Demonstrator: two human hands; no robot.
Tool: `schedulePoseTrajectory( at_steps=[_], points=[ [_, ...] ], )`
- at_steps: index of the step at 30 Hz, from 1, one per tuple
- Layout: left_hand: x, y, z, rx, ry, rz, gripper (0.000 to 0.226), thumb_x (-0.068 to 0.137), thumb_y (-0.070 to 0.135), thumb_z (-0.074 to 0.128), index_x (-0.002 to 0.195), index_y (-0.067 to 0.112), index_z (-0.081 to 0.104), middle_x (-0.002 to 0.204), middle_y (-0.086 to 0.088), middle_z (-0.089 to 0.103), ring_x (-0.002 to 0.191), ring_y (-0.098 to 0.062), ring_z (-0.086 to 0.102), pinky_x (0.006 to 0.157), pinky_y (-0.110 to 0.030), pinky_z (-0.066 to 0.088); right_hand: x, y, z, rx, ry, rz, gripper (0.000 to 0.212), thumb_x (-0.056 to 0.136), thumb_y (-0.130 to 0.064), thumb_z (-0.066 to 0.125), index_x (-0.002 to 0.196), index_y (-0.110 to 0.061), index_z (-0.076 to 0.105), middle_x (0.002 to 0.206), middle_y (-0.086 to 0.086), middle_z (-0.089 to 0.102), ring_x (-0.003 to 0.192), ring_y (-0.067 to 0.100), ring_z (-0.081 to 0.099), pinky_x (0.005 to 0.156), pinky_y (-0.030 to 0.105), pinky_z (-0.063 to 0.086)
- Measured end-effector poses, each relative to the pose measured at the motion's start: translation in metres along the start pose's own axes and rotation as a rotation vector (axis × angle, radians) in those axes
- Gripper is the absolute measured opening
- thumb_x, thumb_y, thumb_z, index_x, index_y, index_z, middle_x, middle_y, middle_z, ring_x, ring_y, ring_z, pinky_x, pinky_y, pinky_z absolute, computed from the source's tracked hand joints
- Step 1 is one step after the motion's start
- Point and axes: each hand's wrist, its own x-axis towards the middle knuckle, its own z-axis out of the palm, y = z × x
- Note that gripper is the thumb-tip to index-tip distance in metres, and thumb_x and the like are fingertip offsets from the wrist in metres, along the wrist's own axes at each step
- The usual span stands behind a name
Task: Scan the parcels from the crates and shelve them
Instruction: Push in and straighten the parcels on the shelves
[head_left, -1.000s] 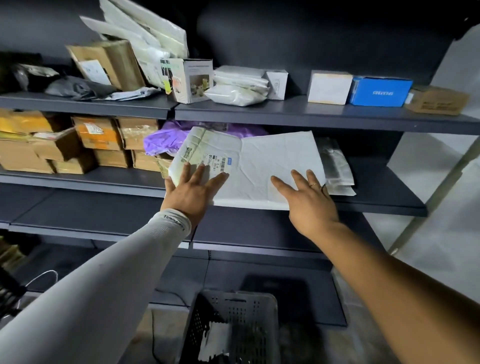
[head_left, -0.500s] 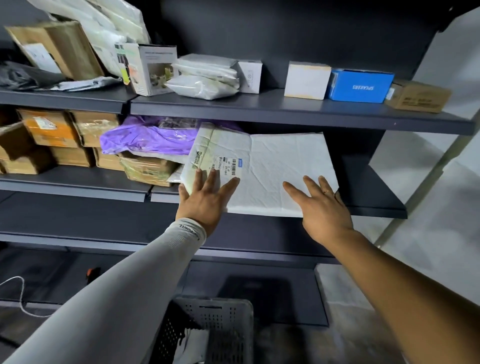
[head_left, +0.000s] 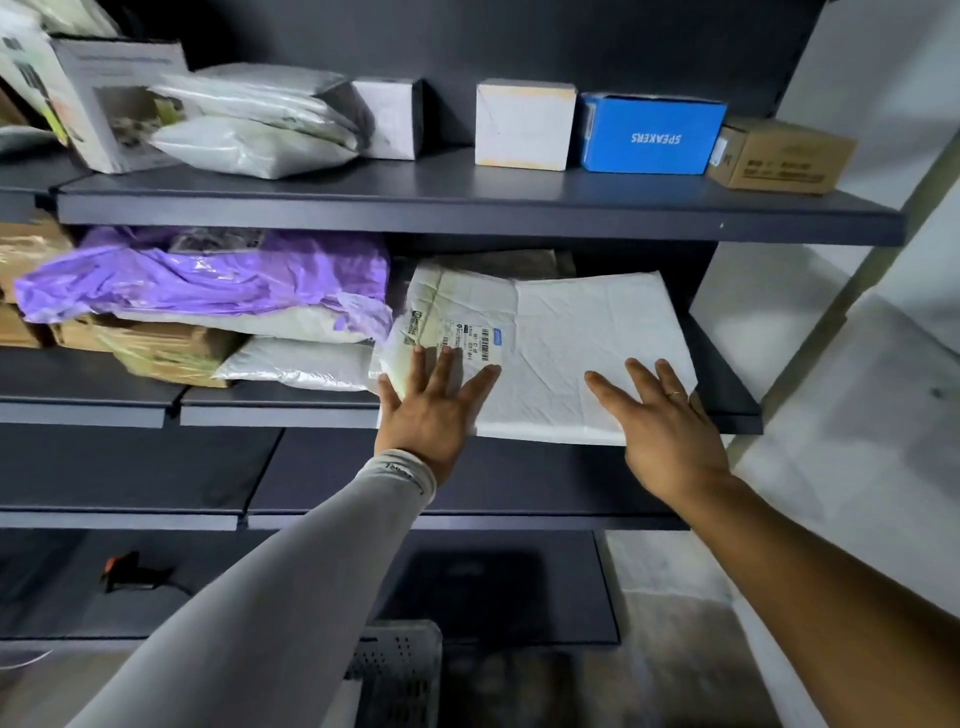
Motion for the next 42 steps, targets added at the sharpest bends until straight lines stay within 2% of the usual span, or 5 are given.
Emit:
schedulePoseTrajectory(
  at_steps=[11, 21, 26, 33, 42],
  points=[
    [0.054, 0.003, 0.039, 0.036, -0.075, -0.054, 0.073, 0.109, 0.017, 0.028, 0.160, 0.054, -0.008, 0.174, -0.004, -0.010, 0.159, -0.038, -0.014, 0.121, -0.074, 0.003, 0.059, 0.017, 0.039, 0.033, -0.025, -0.059, 0.086, 0.098, 0.001, 0.041, 0.164, -0.046, 0.011, 0.173, 0.007, 0.010, 0.160, 0.038, 0.001, 0.123, 0.057, 0.025],
    [0.103, -0.037, 0.047, 0.039, -0.105, -0.120, 0.088, 0.098, 0.005, 0.035, 0.161, 0.052, -0.003, 0.175, -0.003, -0.008, 0.160, -0.034, -0.003, 0.127, -0.059, 0.004, 0.132, -0.008, 0.056, 0.054, -0.035, -0.151, 0.097, 0.092, 0.001, 0.054, 0.162, -0.046, 0.006, 0.173, 0.009, 0.000, 0.159, 0.038, -0.006, 0.123, 0.065, 0.013],
    [0.117, -0.046, 0.060, 0.013, -0.071, -0.146, 0.100, 0.091, 0.028, 0.061, 0.158, 0.054, -0.010, 0.174, -0.001, -0.010, 0.160, -0.036, -0.003, 0.127, -0.061, 0.005, 0.153, -0.014, 0.064, 0.078, -0.108, -0.161, 0.110, 0.086, -0.011, 0.066, 0.161, -0.047, -0.005, 0.173, 0.006, -0.013, 0.158, 0.036, -0.016, 0.123, 0.068, 0.001],
    [0.127, -0.046, 0.068, -0.068, -0.090, -0.167, 0.100, 0.083, 0.052, 0.057, 0.156, 0.057, -0.012, 0.173, -0.002, -0.014, 0.160, -0.033, -0.011, 0.126, -0.060, -0.003, 0.165, -0.021, 0.070, 0.046, -0.169, -0.151, 0.112, 0.083, -0.024, 0.064, 0.159, -0.047, -0.015, 0.171, 0.007, -0.023, 0.156, 0.039, -0.023, 0.123, 0.065, -0.012],
    [0.133, -0.048, 0.085, -0.035, -0.075, -0.191, 0.097, 0.088, 0.059, 0.054, 0.158, 0.053, -0.014, 0.173, -0.003, -0.017, 0.159, -0.033, -0.016, 0.126, -0.061, -0.005, 0.170, -0.026, 0.081, 0.078, -0.204, -0.141, 0.110, 0.081, -0.021, 0.061, 0.161, -0.046, -0.011, 0.172, 0.008, -0.020, 0.157, 0.039, -0.019, 0.126, 0.059, -0.008]
  ],
)
